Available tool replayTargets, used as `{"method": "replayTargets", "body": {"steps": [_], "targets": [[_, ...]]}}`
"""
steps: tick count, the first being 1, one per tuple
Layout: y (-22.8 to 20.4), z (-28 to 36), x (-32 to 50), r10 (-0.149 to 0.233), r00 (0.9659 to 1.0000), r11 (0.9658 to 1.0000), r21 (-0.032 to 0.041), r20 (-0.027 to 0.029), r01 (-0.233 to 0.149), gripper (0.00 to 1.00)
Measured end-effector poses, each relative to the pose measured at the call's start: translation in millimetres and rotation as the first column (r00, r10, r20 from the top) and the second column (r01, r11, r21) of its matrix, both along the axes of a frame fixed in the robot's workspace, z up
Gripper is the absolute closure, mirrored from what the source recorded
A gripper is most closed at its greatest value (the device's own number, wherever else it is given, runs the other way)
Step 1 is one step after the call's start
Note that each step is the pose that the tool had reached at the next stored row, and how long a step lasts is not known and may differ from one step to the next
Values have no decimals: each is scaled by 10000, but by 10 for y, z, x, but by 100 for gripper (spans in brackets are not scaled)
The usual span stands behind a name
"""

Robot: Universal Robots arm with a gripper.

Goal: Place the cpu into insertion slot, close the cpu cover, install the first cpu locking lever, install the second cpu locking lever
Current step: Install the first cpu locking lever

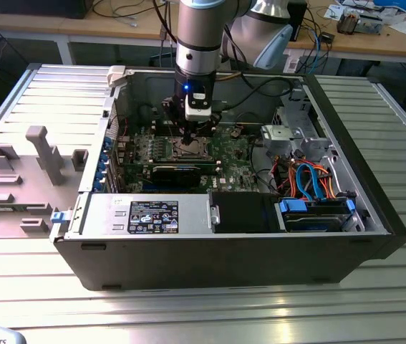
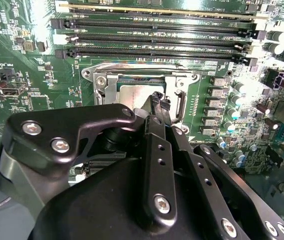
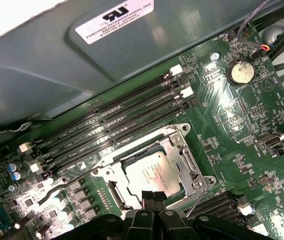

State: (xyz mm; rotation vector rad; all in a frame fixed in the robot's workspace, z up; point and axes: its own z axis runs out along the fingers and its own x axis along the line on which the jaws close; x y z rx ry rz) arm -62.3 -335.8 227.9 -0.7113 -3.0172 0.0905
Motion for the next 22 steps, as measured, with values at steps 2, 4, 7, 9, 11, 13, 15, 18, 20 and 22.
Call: {"method": "replayTargets", "body": {"steps": [2,4,7,9,11,13,15,18,20,22], "targets": [[0,0,0,36,10000,10000,0,0,-36,89],[0,0,0,58,10000,10000,0,0,-58,89],[0,0,0,105,9999,9999,1,0,-105,89],[0,0,0,131,9999,9999,0,0,-131,89],[0,0,0,153,9999,9999,0,0,-153,89],[0,0,0,189,9998,9998,0,0,-189,89],[0,0,0,227,9997,9997,0,0,-227,89],[0,0,0,277,9996,9996,-1,0,-277,89],[0,0,0,301,9995,9995,0,0,-301,89],[0,0,0,322,9995,9995,0,0,-322,89]]}}
